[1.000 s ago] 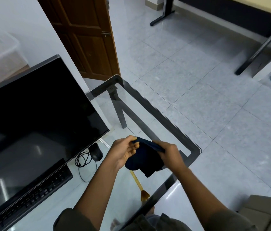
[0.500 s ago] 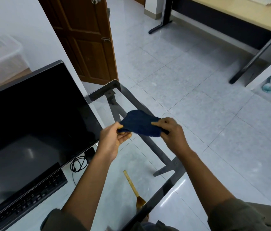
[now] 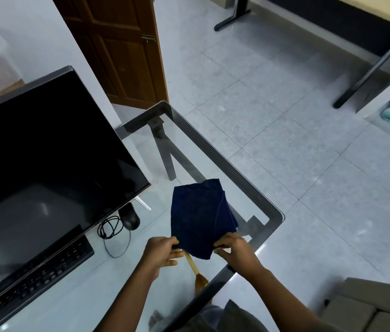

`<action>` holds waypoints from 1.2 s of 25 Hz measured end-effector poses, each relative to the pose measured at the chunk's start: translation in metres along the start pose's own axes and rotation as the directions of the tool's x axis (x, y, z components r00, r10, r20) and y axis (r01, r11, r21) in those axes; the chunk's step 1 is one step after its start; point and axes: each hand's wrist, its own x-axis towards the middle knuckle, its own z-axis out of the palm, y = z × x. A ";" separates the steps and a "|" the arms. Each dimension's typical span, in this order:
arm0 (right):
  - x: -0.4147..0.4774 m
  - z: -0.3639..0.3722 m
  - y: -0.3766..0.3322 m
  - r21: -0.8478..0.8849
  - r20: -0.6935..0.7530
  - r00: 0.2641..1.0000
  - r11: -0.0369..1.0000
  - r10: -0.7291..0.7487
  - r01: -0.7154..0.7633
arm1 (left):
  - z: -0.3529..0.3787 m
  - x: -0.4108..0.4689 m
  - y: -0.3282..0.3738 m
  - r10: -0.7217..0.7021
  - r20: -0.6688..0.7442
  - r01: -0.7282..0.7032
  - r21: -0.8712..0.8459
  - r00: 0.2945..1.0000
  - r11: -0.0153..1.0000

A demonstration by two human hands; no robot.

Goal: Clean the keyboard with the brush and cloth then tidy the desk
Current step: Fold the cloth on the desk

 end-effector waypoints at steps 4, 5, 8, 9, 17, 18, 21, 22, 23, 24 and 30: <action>0.002 0.006 -0.024 0.076 0.004 0.961 0.958 0.278 -0.278 | -0.002 0.004 0.007 0.027 -0.003 -0.024 0.322 1.000 0.946; 0.004 0.010 -0.029 0.060 0.050 0.950 0.949 0.308 -0.311 | -0.003 0.004 0.008 0.063 -0.011 -0.049 0.510 0.998 0.859; 0.009 0.019 -0.037 0.037 0.079 0.921 0.922 0.381 -0.385 | 0.001 0.001 0.021 0.388 0.003 -0.173 0.898 0.922 0.404; 0.012 0.020 -0.037 0.054 0.072 0.917 0.917 0.392 -0.396 | 0.008 -0.001 0.033 0.498 0.066 -0.272 0.896 0.864 0.351; -0.004 0.009 -0.022 0.313 -0.221 0.844 0.855 0.490 -0.414 | 0.107 0.090 0.094 0.622 0.455 -0.620 0.782 0.638 0.064; -0.005 0.008 -0.018 0.303 -0.264 0.817 0.848 0.512 -0.434 | 0.111 0.100 0.092 0.620 0.460 -0.598 0.801 0.635 0.018; -0.002 0.006 -0.007 0.266 -0.287 0.805 0.850 0.520 -0.454 | 0.115 0.114 0.098 0.668 0.456 -0.606 0.795 0.588 -0.009; -0.001 0.005 -0.007 0.276 -0.275 0.808 0.848 0.520 -0.452 | 0.114 0.114 0.102 0.673 0.457 -0.622 0.783 0.581 0.004; 0.001 0.005 -0.007 0.299 -0.266 0.808 0.842 0.525 -0.449 | 0.113 0.115 0.107 0.673 0.459 -0.640 0.768 0.579 0.027; 0.002 0.005 -0.007 0.333 -0.261 0.807 0.834 0.529 -0.440 | 0.110 0.114 0.111 0.679 0.459 -0.661 0.749 0.574 0.052; 0.008 -0.005 -0.009 0.500 -0.307 0.784 0.792 0.540 -0.350 | 0.094 0.111 0.139 0.751 0.425 -0.757 0.637 0.505 0.149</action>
